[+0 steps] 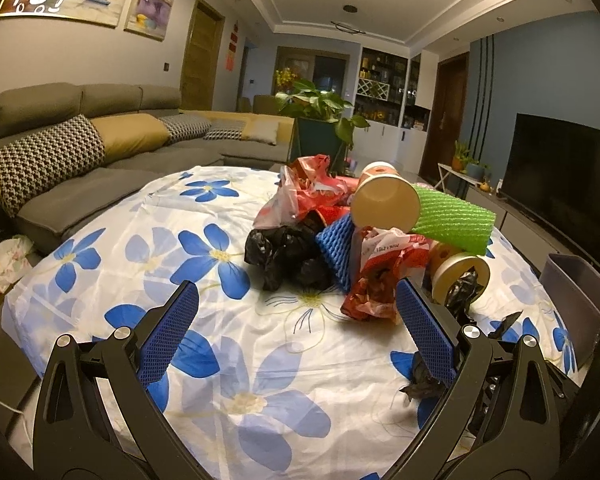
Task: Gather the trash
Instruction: 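Reach the right tool to the black plastic bag and close on it, then lift the black bag with the right tool while the left tool grasps the red snack bag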
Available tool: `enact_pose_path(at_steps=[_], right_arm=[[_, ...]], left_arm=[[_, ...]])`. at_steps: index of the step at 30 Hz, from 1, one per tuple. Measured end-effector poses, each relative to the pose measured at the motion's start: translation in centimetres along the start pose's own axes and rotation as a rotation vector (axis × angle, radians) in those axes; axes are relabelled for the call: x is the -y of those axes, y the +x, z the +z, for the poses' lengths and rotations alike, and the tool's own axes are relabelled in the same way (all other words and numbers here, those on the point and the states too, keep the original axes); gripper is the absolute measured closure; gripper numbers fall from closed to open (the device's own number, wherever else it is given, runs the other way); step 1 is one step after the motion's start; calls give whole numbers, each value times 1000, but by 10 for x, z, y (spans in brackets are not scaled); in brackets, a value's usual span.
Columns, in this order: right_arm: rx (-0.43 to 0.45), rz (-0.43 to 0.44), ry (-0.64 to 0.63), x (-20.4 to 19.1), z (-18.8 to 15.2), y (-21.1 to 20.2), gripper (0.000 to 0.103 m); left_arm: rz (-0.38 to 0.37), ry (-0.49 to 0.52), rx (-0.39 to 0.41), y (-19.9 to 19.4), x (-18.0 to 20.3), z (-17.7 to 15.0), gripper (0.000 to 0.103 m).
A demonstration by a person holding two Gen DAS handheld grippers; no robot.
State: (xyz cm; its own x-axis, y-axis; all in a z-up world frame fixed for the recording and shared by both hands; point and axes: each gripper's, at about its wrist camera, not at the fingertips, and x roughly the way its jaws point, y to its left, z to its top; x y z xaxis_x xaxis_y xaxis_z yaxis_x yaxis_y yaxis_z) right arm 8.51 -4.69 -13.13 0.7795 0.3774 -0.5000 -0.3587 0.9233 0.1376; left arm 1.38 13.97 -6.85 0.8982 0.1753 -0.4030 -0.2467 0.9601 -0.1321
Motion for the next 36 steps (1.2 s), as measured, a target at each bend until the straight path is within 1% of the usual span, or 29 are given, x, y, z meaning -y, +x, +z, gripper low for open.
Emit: enact_pose_path(at_steps=[4, 5, 6, 7, 9, 10, 12, 13, 15, 23, 25, 26, 27, 28, 30, 31, 32, 33, 35, 36], right_arm=[[18, 15, -23, -4, -3, -2, 36], [20, 32, -17, -4, -3, -3, 40], [15, 60, -9, -3, -3, -3, 49], [14, 78, -11, -4, -3, -4, 53], [20, 92, -44, -10, -3, -7, 69], [23, 91, -60, -14, -2, -6, 74], [28, 94, -91, -19, -3, -9, 88], [28, 94, -97, -21, -3, -10, 90], [33, 90, -107, -21, -3, -14, 96], [91, 33, -92, -7, 4, -41, 97], [102, 16, -78, 0, 8, -47, 97], [106, 11, -73, 3, 9, -50, 97], [109, 7, -69, 6, 10, -52, 97], [111, 0, -69, 8, 11, -54, 97], [115, -8, -67, 11, 12, -57, 97], [116, -12, -67, 11, 12, -57, 97], [118, -17, -66, 12, 12, -59, 97], [120, -21, -64, 14, 13, -59, 97], [125, -24, -55, 15, 14, -61, 97], [127, -27, -51, 16, 15, -62, 97]], left_arm=[[0, 8, -5, 5, 3, -1, 6], [2, 12, -6, 5, 4, -1, 6], [4, 15, -6, 6, 4, -1, 6], [5, 17, -5, 7, 5, -1, 6], [6, 19, -4, 8, 5, -1, 6], [6, 20, -4, 9, 5, 0, 6], [1, 24, -5, 12, 7, 0, 6], [-1, 26, -6, 13, 8, 0, 6], [-19, 32, -6, 15, 12, 0, 10], [-106, 67, -12, 41, 35, 3, 20], [-134, 83, -27, 52, 43, 2, 27], [-141, 90, -40, 57, 45, 2, 34], [-146, 95, -65, 65, 48, 2, 40], [-158, 94, -86, 70, 49, 1, 43], [-176, 86, -126, 79, 48, 0, 60], [-186, 81, -138, 81, 48, -2, 63], [-193, 79, -141, 81, 48, -3, 66], [-193, 81, -133, 78, 47, -4, 70], [-200, 94, -122, 73, 47, -4, 75], [-202, 100, -116, 71, 48, -5, 79]])
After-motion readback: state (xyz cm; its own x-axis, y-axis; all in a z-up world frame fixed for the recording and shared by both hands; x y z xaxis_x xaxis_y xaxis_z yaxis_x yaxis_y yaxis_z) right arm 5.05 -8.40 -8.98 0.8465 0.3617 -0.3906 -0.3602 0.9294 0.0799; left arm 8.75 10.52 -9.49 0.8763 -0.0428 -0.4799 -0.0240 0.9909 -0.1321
